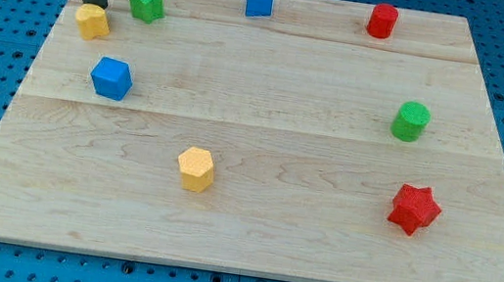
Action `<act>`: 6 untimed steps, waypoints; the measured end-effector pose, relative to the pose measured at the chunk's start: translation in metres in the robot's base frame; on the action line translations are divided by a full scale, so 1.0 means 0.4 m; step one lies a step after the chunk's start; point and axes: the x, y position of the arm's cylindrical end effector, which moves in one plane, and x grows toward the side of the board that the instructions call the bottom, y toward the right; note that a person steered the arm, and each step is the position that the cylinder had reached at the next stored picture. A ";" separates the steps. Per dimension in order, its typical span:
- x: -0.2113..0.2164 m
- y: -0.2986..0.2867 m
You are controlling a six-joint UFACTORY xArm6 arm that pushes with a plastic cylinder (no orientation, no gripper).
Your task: Separate the yellow heart from the green star
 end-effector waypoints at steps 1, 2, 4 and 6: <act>-0.001 -0.008; -0.001 -0.008; 0.003 -0.008; 0.015 -0.008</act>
